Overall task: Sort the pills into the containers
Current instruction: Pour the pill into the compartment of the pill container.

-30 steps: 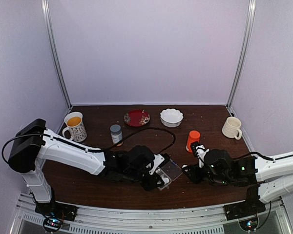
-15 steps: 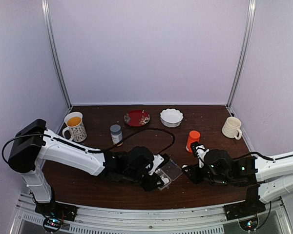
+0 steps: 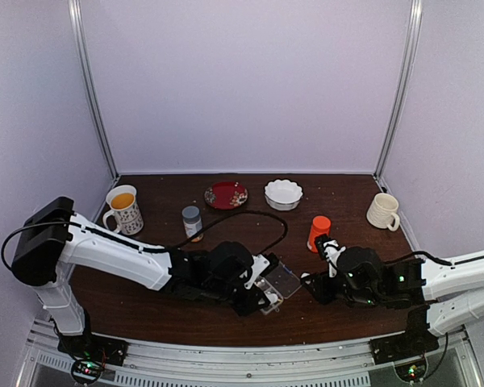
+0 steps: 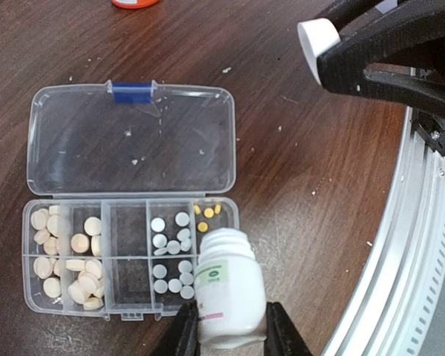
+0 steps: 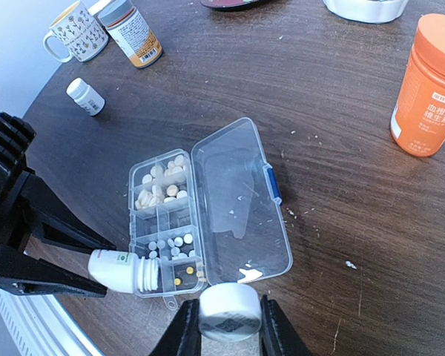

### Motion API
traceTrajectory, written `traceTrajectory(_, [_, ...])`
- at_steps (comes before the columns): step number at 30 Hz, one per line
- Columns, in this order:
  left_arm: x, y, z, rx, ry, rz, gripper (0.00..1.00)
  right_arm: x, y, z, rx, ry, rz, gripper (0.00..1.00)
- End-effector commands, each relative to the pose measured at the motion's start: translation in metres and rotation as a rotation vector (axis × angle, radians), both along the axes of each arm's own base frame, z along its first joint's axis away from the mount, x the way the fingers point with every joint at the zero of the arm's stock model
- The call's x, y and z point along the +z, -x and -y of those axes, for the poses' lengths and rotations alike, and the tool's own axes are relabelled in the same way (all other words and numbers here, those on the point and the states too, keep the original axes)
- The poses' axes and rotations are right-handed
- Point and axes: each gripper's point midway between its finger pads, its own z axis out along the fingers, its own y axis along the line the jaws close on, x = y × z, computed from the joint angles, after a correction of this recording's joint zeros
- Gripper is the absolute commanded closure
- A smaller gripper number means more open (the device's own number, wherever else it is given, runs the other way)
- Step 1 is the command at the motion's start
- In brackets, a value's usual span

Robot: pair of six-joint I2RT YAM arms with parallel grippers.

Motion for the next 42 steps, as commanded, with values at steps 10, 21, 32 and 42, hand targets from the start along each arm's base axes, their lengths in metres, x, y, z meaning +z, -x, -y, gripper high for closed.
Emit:
traceTrajectory(10, [0.016, 0.007, 0.0, 0.001, 0.056, -0.008, 1.0, 0.006, -0.004, 0.0, -0.014, -0.002, 0.016, 1.0])
traceTrajectory(21, [0.015, 0.016, -0.004, 0.001, 0.033, -0.037, 1.0, 0.007, -0.005, -0.003, -0.006, 0.001, 0.012, 1.0])
traceTrajectory(32, [0.01, 0.019, -0.012, 0.012, 0.019, -0.018, 1.0, 0.007, -0.004, -0.004, -0.006, -0.004, 0.008, 1.0])
traceTrajectory(42, [0.008, 0.009, -0.017, 0.042, 0.001, 0.026, 1.0, 0.008, -0.005, -0.004, -0.007, -0.004, 0.009, 1.0])
